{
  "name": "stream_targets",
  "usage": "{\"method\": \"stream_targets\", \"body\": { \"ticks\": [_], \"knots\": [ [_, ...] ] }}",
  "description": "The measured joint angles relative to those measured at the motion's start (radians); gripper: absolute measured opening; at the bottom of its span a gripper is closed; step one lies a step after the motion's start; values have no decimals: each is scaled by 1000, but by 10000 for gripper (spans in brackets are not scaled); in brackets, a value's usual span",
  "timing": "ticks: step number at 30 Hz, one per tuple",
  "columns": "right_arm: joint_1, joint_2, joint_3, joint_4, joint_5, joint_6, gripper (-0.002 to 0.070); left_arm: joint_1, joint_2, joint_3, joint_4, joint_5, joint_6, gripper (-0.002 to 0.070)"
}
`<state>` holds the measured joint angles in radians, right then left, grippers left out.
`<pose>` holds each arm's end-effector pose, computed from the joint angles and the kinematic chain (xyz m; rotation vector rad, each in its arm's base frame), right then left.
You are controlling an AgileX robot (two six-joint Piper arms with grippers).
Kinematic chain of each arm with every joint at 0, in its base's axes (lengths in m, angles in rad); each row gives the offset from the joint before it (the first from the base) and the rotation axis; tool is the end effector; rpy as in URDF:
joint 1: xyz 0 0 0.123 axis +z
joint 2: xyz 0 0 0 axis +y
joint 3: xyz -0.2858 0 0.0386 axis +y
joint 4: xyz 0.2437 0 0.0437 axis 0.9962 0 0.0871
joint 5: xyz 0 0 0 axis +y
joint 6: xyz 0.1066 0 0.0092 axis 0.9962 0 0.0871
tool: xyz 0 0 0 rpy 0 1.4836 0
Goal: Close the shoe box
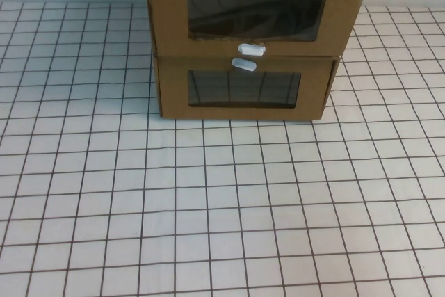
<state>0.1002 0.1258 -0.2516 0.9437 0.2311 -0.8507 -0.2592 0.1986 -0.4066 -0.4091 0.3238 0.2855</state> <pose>0.0601 0.0261 0.2790 -0.1659 1.4937 0.2846 0.0574 -0.0293 0.3098 0.2224 1.5716 -0.3845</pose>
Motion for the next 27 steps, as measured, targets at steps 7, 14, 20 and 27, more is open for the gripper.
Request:
{"method": "stream_targets", "body": {
  "ticks": [7,14,20,27],
  "knots": [
    [0,0,78,6,-8,0,-14,0,7,85,0,-52,0,-5],
    [0,0,127,10,92,-2,-14,0,8,141,0,-42,-2,-5],
    [0,0,152,10,238,-2,-14,0,9,163,0,-16,-2,-5],
    [0,0,152,7,449,-2,-14,4,-53,239,42,-27,-2,-5]
  ]
}}
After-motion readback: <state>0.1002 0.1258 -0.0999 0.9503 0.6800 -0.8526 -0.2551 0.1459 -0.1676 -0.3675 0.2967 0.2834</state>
